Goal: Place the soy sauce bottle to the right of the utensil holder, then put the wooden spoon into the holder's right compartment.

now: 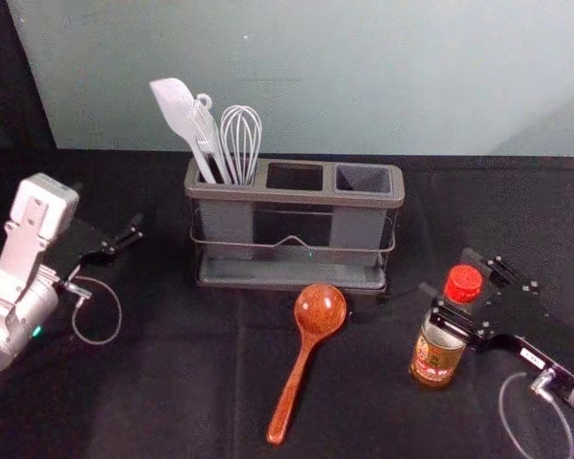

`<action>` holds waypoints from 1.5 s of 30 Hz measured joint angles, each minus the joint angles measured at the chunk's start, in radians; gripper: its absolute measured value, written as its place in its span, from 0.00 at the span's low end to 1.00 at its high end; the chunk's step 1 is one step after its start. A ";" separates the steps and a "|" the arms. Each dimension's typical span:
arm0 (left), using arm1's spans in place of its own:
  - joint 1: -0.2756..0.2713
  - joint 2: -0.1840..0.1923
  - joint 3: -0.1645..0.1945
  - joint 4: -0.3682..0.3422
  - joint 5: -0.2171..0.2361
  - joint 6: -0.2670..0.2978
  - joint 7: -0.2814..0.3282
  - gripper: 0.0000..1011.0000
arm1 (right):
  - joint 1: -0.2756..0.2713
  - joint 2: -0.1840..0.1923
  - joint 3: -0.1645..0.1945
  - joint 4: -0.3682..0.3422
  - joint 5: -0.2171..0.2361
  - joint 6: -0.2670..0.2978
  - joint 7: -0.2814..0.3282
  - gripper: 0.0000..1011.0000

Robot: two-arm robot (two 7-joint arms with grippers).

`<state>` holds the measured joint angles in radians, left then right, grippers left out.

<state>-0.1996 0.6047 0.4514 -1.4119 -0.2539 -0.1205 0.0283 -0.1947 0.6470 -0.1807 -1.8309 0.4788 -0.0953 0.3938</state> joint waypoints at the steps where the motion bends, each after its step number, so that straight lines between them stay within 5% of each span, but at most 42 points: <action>1: 0.000 0.000 0.000 0.000 0.000 0.000 0.000 0.99 | -0.001 -0.001 0.002 -0.001 -0.001 0.001 0.001 0.81; 14: 0.000 0.000 0.000 0.000 0.000 0.000 0.000 0.99 | -0.011 -0.026 0.022 -0.009 -0.024 0.012 0.018 0.39; 30: 0.000 0.000 0.000 0.000 0.000 0.000 0.000 0.99 | -0.019 -0.040 0.056 -0.044 -0.040 0.022 0.028 0.38; 45: 0.000 0.000 0.000 0.000 0.000 0.000 0.000 0.99 | 0.042 -0.046 0.068 -0.041 -0.046 0.037 0.035 0.38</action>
<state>-0.1995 0.6047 0.4514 -1.4119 -0.2539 -0.1205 0.0283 -0.1530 0.6014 -0.1126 -1.8718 0.4323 -0.0587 0.4285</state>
